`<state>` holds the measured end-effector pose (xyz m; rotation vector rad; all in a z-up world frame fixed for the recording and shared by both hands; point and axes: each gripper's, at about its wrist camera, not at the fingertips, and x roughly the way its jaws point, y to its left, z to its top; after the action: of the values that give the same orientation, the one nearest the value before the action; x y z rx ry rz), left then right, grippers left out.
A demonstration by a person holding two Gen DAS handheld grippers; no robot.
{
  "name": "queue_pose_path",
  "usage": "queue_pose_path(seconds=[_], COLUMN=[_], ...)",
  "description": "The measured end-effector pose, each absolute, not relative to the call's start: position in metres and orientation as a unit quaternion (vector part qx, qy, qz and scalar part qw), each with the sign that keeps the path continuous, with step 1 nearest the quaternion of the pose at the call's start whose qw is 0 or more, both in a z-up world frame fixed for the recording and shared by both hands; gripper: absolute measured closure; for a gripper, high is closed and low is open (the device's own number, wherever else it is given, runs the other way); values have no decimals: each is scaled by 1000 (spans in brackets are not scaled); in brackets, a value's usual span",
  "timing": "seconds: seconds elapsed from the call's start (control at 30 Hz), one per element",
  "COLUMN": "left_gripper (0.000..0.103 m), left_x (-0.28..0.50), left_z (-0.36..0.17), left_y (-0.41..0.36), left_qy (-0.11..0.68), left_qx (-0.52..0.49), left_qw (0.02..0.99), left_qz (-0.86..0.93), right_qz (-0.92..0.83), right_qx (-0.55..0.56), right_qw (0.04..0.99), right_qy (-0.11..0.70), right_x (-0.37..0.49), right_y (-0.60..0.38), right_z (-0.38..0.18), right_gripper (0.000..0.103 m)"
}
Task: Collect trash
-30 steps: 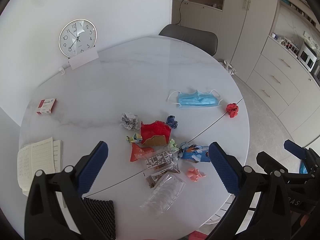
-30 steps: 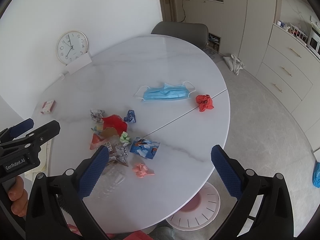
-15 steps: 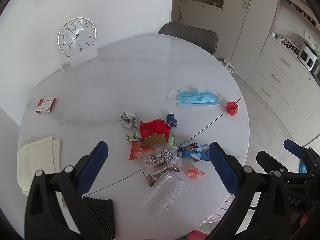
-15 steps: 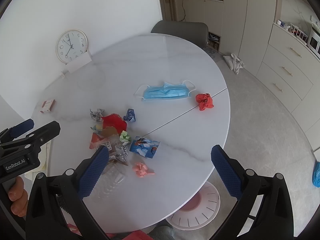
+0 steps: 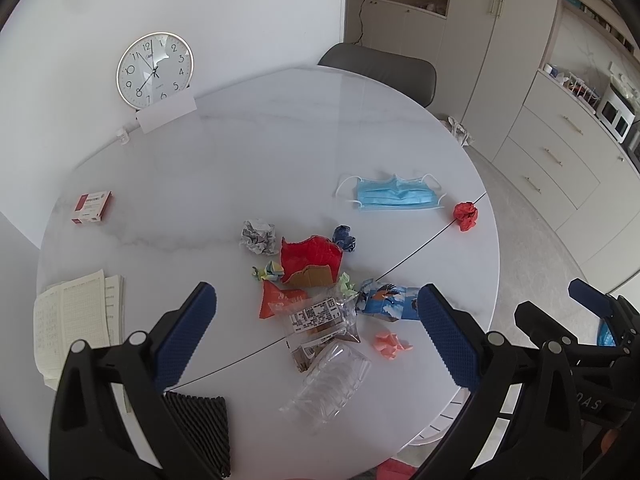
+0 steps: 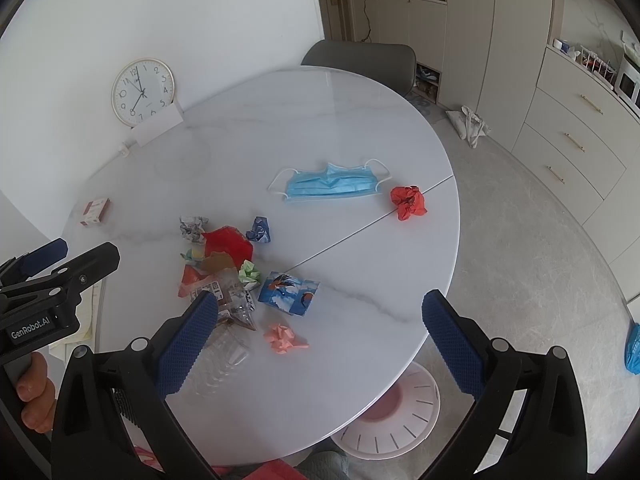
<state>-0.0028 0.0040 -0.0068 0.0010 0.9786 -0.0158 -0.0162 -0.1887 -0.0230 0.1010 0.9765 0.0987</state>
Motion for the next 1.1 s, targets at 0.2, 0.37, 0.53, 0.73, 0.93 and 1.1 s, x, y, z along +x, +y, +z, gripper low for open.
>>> queue_pose_path(seconds=[0.2,0.37,0.53,0.73,0.93,1.1], left_gripper=[6,6,6,6,6,6], left_x=[-3,-4,-4,-4,-5,-9], left_z=[-8,-9,-9,-9,-10,-22], left_y=[4,4,4,4,5,20], left_qy=[471,472,472,472,472,475], left_qx=[-1,-1,-1,0,-1,-11], left_qw=[882,882,882,882,882,879], left_qz=[-8,-8,-8,-9,-11,-28], right_qz=[47,47,47,48,49,58], right_qx=[48,48,48,48,49,53], right_qw=[881,881,881,881,879,869], right_qy=[469,469,469,469,471,489], right_x=[-17,-17,-16,-16,-17,-21], right_y=[-188,-188,-188,-188,-187,-176], right_z=[-23,-23,-23,-22,-25,-46], right_gripper=[2,2,2,2,2,2])
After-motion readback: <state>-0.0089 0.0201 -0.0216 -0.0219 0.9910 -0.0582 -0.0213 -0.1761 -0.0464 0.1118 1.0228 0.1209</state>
